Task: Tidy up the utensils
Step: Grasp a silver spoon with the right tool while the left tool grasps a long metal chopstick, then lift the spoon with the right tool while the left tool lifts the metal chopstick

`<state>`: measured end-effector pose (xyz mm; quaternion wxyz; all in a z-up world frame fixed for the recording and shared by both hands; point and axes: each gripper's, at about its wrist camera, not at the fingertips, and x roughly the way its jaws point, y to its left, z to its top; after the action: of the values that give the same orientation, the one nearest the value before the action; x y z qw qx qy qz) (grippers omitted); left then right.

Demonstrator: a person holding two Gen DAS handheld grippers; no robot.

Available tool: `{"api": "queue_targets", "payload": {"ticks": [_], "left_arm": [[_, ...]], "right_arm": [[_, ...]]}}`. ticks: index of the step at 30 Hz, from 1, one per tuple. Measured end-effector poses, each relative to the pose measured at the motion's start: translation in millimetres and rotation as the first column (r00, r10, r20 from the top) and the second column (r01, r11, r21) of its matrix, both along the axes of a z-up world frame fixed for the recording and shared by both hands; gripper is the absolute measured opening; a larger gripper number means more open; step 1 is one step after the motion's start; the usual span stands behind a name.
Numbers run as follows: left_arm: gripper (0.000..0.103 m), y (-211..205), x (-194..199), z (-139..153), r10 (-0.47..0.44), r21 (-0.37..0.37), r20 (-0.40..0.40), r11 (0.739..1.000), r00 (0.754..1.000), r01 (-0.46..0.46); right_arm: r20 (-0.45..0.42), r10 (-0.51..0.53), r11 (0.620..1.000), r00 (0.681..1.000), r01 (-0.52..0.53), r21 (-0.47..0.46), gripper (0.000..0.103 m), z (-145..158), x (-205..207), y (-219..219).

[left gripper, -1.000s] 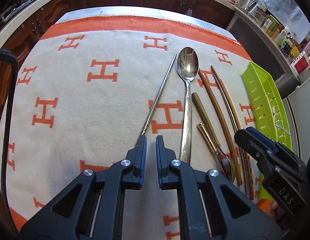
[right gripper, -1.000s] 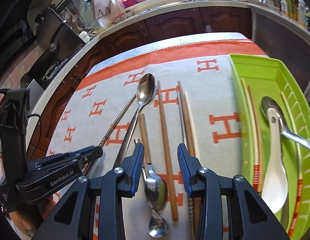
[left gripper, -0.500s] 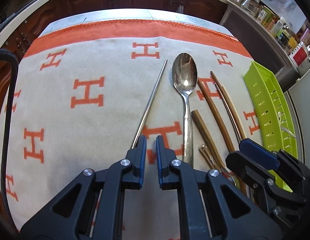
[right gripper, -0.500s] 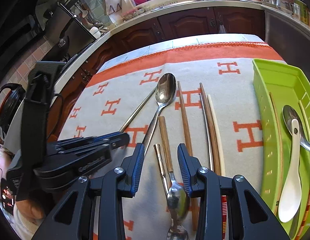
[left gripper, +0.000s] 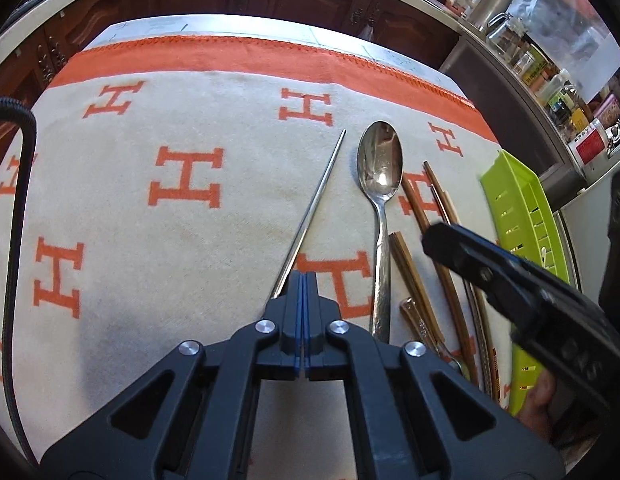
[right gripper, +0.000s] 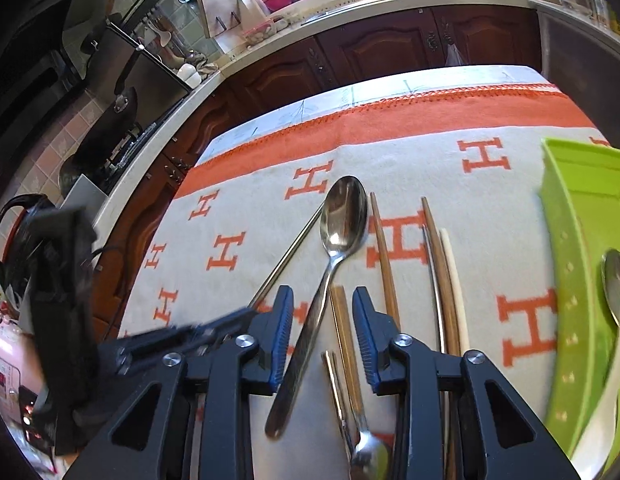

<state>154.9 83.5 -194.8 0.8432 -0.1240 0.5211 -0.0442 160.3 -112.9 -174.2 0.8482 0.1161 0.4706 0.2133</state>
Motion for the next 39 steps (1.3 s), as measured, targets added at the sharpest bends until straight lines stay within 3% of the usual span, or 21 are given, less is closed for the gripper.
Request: {"api": "queue_targets", "payload": {"ticks": [6,9,13,15,19,22,30,39], "left_arm": [[0.0,12.2,-13.3,-0.7,0.006,-0.044,-0.001,0.999,1.0,-0.006],[0.0,17.9,-17.4,-1.1,-0.002,-0.06,0.002,0.998,1.0,0.002],[0.0,25.9,-17.2,-4.2,-0.005,-0.106,-0.002,0.994,1.0,0.005],[0.0,28.8,-16.1,-5.4,-0.01,-0.126,-0.01,0.992,1.0,0.008],[0.0,34.0,-11.3,-6.8,-0.027,-0.164,-0.035,0.986,0.999,0.02],[0.0,36.5,-6.2,-7.4,-0.039,-0.176,-0.047,0.984,0.998,0.03],[0.0,35.1,4.0,-6.6,-0.07,-0.162,-0.057,0.985,0.996,0.06],[0.0,20.9,0.4,-3.4,-0.084,-0.07,-0.016,0.994,0.996,0.082]], "right_arm": [[-0.042,0.031,0.997,0.999,-0.034,-0.065,0.021,-15.0,27.1,24.2],[-0.072,0.038,0.988,0.997,-0.048,-0.146,0.019,-25.7,32.7,38.0],[-0.064,0.07,0.972,0.996,-0.082,-0.222,0.019,-26.8,33.8,55.0],[-0.057,0.095,0.967,0.994,-0.106,-0.233,0.011,-26.4,32.8,62.7],[-0.014,0.122,0.952,0.992,-0.121,-0.28,0.006,-23.0,26.9,75.2],[-0.015,0.113,0.96,0.993,-0.113,-0.256,0.002,-18.7,23.8,74.1],[-0.063,0.062,0.983,0.996,-0.072,-0.171,0.002,-16.2,23.2,54.4],[-0.068,0.02,0.997,0.997,-0.026,-0.079,0.002,-3.7,13.7,26.0]]}}
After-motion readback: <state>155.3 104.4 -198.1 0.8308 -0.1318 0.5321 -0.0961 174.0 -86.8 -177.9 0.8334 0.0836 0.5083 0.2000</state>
